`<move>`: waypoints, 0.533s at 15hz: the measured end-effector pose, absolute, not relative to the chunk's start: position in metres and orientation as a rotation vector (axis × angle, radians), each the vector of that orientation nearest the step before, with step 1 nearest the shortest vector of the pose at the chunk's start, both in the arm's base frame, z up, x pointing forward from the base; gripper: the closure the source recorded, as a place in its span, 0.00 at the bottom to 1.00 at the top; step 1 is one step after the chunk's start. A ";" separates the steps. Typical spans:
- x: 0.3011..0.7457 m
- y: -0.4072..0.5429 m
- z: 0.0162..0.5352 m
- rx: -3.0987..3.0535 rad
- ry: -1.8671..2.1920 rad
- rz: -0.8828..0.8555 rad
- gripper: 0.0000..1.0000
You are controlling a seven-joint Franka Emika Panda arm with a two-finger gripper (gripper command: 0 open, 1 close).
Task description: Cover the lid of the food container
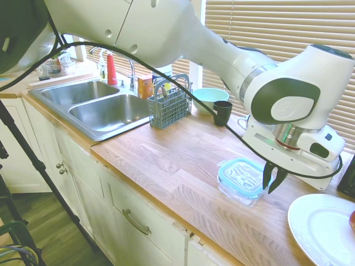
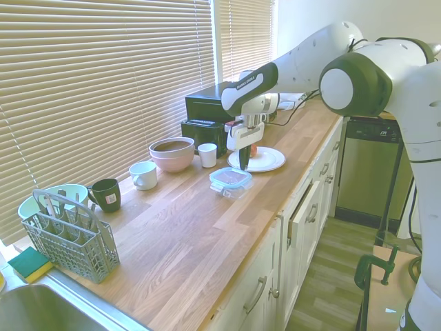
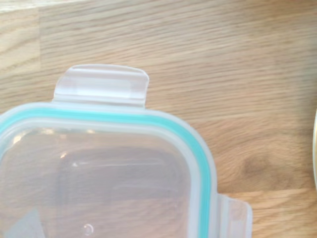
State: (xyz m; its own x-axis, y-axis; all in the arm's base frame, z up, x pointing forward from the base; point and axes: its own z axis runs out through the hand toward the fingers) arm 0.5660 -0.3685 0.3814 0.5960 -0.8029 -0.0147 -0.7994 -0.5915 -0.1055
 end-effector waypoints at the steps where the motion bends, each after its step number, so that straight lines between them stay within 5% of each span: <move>1: 0.566 -0.368 0.381 -2.716 1.371 -0.050 0.00; 8: 0.560 -0.377 0.379 -2.703 1.403 -0.033 0.00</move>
